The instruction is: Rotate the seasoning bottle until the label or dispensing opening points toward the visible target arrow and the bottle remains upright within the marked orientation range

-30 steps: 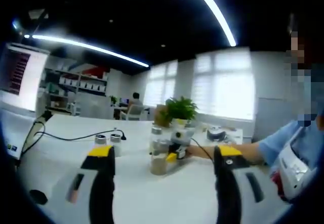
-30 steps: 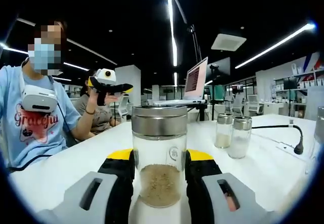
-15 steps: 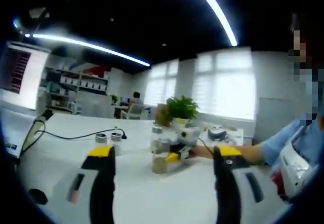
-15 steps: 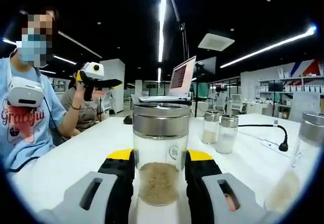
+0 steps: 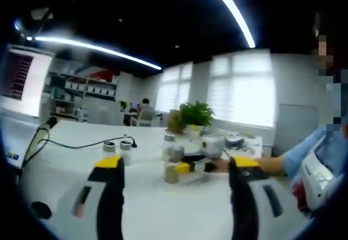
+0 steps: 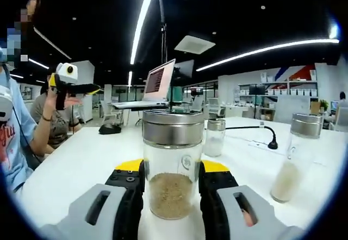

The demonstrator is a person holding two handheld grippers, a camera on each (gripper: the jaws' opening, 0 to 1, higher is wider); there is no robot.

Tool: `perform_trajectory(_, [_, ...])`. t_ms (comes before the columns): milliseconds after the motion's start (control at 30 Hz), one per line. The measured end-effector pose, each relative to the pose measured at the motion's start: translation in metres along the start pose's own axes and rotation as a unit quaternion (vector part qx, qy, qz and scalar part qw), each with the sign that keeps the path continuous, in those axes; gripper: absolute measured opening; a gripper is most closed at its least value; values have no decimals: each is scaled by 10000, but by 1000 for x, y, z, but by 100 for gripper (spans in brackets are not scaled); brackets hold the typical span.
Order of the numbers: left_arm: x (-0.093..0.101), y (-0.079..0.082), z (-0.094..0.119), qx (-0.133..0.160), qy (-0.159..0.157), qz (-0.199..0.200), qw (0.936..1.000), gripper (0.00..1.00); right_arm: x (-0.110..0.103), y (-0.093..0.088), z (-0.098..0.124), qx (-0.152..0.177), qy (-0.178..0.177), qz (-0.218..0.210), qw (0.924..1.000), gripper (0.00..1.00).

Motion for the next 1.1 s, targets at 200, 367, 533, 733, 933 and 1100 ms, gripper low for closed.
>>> perform_trajectory(200, [-1, -2, -1, -49, 12, 25, 10000, 83, -9, 1, -1, -73, -556, -98, 9984, 39])
perform_trajectory(367, [-2, -6, -1, -135, 5, 45, 9999, 82, -14, 0, -3, -145, -1231, -126, 9922, 39])
perform_trajectory(533, [-4, -9, 0, -223, -12, -22, 9997, 77, -15, -2, -5, -166, -1781, -119, 9838, 39])
perform_trajectory(733, [-4, -8, 1, -177, -29, 10, 9998, 77, -6, -2, -7, -156, -2015, -189, 9792, 39])
perform_trajectory(933, [-4, -1, 4, 38, -37, 73, 10000, 78, 0, -2, -5, -225, -1981, -370, 9792, 39])
perform_trajectory(1100, [-5, 0, 3, 33, -24, 59, 10000, 78, 8, -6, -2, -58, -1803, -775, 9805, 47])
Point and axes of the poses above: the point that each gripper's makers call its tool centre point, and the gripper's own axes: z roughly backward along the fingers, x roughly to its right, y roughly out of its top, the point moved 8 cm from there along z, roughly backward along the fingers, and after that the axes turned 9 degrees about y, right-handed, at the moved point
